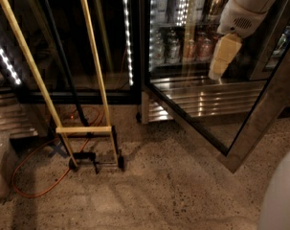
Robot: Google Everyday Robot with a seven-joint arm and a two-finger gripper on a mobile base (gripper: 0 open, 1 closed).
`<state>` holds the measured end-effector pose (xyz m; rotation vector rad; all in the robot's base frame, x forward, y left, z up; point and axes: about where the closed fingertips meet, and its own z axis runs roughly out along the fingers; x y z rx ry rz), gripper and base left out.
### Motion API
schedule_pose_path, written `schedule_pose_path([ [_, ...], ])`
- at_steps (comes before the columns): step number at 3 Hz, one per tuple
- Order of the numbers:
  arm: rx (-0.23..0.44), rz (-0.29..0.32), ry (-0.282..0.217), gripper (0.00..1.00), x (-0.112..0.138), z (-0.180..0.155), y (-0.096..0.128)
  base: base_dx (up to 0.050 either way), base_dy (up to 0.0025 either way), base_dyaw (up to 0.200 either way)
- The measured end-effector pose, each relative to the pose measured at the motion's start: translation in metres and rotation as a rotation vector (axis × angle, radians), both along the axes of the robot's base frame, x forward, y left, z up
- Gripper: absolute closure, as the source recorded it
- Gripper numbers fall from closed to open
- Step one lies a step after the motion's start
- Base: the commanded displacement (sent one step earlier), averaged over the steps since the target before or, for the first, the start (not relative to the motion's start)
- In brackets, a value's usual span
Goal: Close left fridge door
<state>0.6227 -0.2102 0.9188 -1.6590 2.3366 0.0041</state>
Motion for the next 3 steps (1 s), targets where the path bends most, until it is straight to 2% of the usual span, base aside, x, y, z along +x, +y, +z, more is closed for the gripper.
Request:
schedule_pose_path([
  [3,0.0,0.0,-0.001,0.0,0.0005,-0.0002,0.0003,0.05,-0.0002,-0.002],
])
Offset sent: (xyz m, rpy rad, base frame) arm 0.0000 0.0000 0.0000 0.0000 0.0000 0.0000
